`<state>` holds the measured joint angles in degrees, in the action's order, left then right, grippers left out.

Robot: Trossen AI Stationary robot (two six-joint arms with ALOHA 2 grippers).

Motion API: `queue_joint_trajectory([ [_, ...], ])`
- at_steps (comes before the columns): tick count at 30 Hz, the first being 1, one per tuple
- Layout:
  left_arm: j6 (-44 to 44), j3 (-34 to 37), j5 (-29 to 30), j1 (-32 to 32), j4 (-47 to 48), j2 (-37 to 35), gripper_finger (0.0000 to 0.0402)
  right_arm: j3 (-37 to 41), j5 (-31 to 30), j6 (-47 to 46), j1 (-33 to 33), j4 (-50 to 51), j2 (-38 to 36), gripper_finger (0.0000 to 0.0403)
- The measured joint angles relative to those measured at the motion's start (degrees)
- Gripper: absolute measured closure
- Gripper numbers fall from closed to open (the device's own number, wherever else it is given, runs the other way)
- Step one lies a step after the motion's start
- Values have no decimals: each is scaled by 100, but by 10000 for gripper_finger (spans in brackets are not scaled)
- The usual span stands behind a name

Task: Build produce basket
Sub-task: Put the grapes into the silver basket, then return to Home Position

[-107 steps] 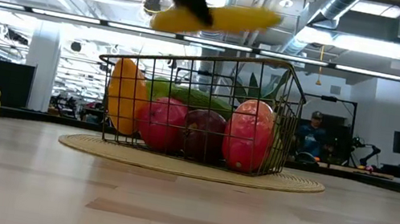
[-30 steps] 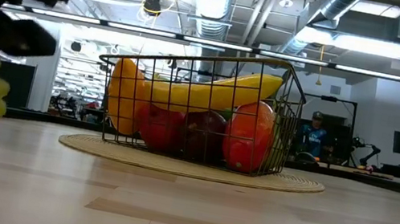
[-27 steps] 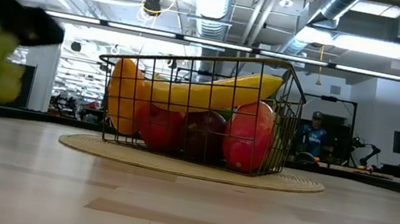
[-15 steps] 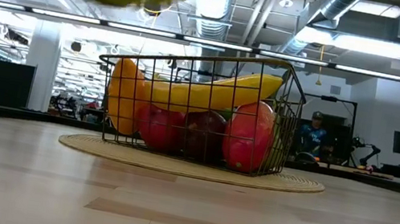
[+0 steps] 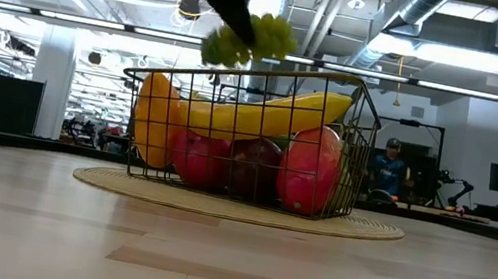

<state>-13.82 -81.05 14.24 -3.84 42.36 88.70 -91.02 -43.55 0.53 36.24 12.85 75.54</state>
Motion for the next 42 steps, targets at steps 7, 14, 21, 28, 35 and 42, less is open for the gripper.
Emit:
queue_joint_trajectory([
  [7,-1002,-302,-481,-594,69,845,288,-7,-2,-48,-38,305,-67,92],
  [14,-1822,-309,-378,-596,-137,1249,277,-9,-6,-50,-76,518,-108,92],
  [21,-1719,-309,-398,-587,-111,1258,194,-9,-11,-2,-78,658,-104,92],
  [28,-1333,-569,-310,-415,-96,1258,92,-9,-11,18,-200,666,-138,92],
  [35,-226,-1908,-315,-307,666,1247,53,-8,-7,274,-344,553,-658,92],
  [42,395,-3331,-931,-297,1017,695,51,-9,-439,863,-329,716,-1653,92],
])
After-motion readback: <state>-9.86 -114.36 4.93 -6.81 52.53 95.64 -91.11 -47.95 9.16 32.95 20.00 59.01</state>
